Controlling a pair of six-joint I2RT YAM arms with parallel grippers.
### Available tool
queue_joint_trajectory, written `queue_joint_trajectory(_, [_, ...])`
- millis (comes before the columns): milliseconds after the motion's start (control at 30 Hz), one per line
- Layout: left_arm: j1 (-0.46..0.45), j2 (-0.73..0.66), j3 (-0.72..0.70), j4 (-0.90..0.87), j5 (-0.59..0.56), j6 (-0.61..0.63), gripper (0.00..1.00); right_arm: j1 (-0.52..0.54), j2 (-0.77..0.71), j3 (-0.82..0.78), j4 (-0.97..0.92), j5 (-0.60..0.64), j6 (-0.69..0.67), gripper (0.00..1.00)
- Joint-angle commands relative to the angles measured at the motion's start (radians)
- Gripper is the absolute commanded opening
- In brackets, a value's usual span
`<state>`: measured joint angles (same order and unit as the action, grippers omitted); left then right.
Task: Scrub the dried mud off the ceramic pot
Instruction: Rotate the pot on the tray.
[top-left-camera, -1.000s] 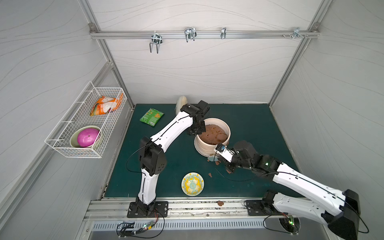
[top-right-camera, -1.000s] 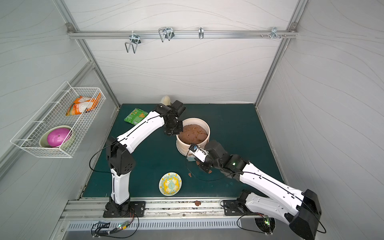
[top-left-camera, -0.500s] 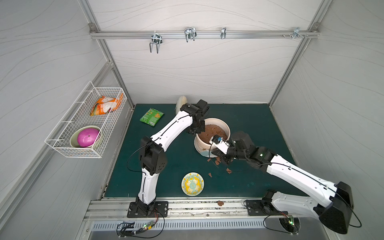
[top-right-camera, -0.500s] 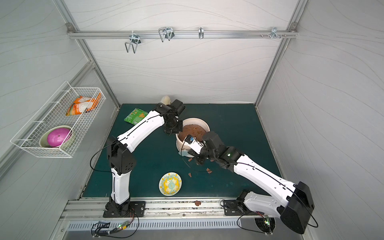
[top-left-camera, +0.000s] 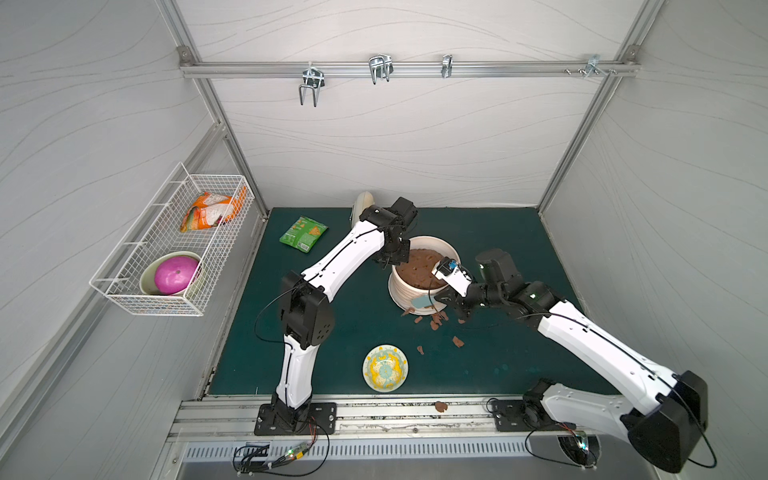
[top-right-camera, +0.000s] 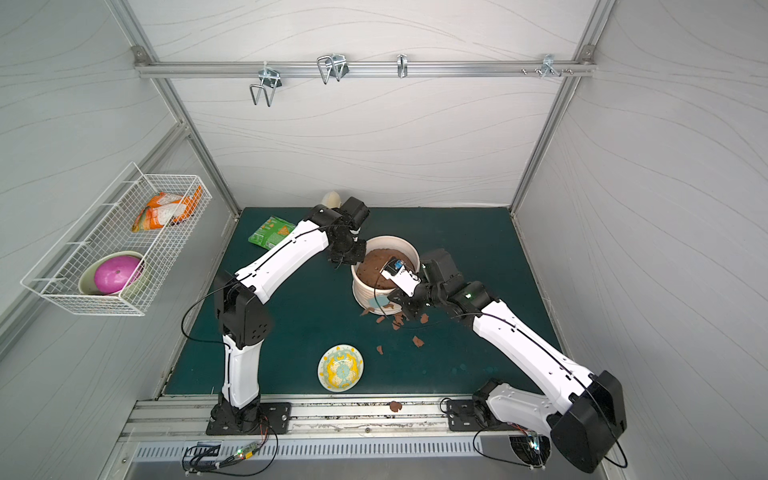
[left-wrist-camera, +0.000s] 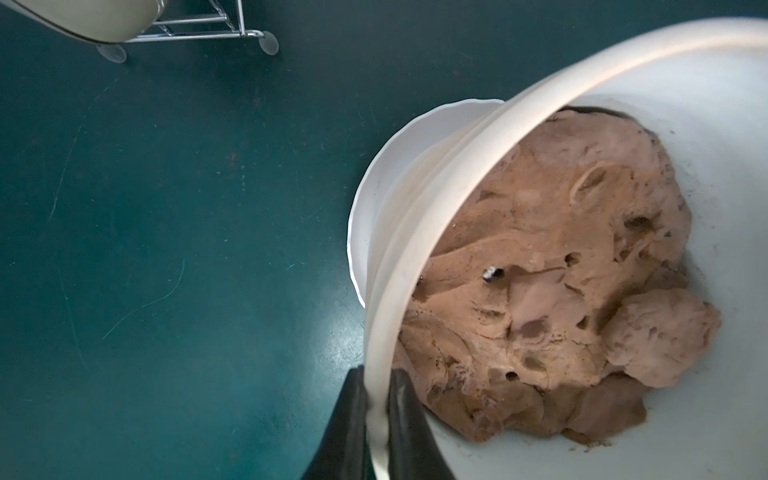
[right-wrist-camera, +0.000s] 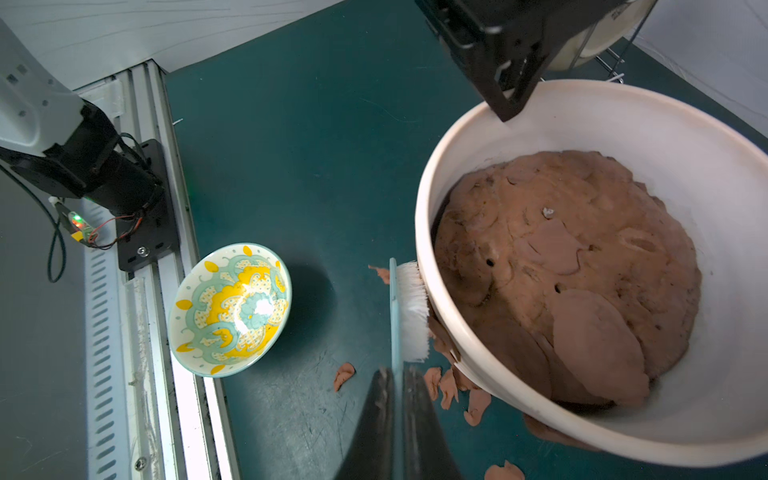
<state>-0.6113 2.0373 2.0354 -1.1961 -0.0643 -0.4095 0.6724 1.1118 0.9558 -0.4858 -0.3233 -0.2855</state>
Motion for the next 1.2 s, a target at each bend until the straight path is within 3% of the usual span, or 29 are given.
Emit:
queue_joint_trajectory(0, [-0.010,0.050,0.007,-0.023,0.039,0.098,0.00,-0.007,-0.049,-0.022,-0.018,0.071,0.003,0.00])
queue_joint_trajectory(233, [-0.008,0.055,0.015,-0.022,0.052,0.114,0.00,-0.010,-0.117,-0.050,-0.070,0.176,0.011,0.00])
queue_joint_trajectory(467, [-0.008,0.058,0.028,-0.028,0.046,0.125,0.00,0.010,-0.154,-0.018,-0.123,-0.061,0.033,0.00])
queue_joint_trajectory(600, [-0.008,0.059,0.031,-0.025,0.047,0.129,0.00,0.044,-0.111,0.009,-0.040,-0.072,0.036,0.00])
queue_joint_trajectory(900, [-0.008,0.072,0.044,-0.030,0.054,0.145,0.00,0.049,0.026,0.038,0.084,0.127,0.005,0.00])
queue_joint_trajectory(1167, [-0.008,0.072,0.056,-0.036,0.050,0.158,0.00,0.026,-0.029,0.001,-0.014,0.258,0.014,0.00])
